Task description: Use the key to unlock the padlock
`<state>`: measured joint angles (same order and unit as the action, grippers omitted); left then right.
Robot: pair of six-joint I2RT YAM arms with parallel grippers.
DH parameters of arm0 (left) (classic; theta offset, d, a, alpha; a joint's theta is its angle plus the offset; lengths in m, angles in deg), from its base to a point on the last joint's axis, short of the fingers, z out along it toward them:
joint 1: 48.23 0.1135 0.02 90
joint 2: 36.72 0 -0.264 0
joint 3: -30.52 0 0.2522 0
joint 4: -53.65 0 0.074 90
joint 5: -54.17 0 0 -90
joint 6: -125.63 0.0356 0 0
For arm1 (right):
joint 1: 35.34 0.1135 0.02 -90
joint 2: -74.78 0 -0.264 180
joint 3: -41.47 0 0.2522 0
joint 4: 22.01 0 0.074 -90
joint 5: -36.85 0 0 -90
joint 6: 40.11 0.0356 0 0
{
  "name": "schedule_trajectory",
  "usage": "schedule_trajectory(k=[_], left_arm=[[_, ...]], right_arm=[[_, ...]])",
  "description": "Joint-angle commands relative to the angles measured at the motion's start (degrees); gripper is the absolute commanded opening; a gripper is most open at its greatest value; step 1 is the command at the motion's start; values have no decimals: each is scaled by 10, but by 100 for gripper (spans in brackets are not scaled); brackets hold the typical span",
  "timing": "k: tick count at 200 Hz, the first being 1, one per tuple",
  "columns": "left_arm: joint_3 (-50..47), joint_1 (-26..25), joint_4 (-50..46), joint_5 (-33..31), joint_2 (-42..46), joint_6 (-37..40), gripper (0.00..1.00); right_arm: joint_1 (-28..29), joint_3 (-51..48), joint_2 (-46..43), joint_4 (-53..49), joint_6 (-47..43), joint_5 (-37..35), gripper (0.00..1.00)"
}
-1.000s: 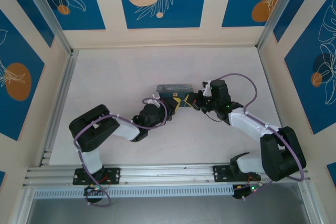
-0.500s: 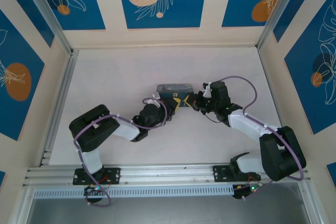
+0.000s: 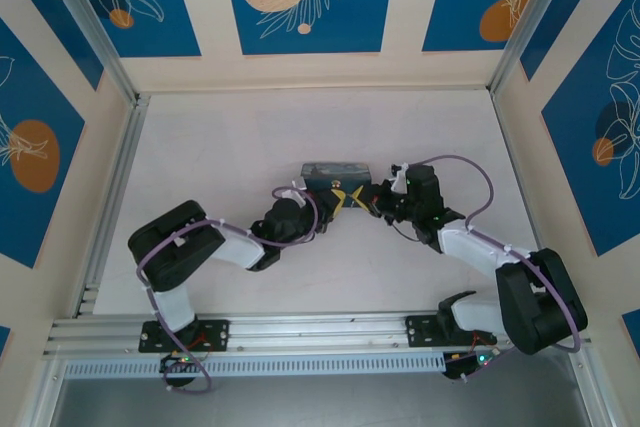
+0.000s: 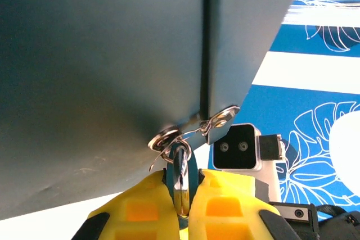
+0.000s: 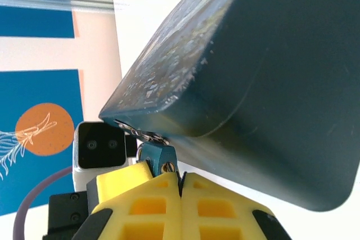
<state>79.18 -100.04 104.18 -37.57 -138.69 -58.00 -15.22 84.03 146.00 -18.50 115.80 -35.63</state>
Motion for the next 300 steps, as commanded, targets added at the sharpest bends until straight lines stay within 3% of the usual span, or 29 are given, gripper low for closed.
schedule_trajectory(k=[1, 127, 212, 300], left_arm=[[-8, -14, 11, 64, 24, 29, 0], [-10, -1, -8, 75, 36, 45, 0], [-23, -2, 10, 76, 36, 32, 0], [-50, 3, 30, 78, 26, 39, 0]], right_arm=[[-14, 3, -19, 25, -37, 40, 0], [-18, -26, -71, 7, -33, 54, 0], [82, -70, -70, 75, 76, -110, 0], [56, -53, -49, 100, -109, -32, 0]])
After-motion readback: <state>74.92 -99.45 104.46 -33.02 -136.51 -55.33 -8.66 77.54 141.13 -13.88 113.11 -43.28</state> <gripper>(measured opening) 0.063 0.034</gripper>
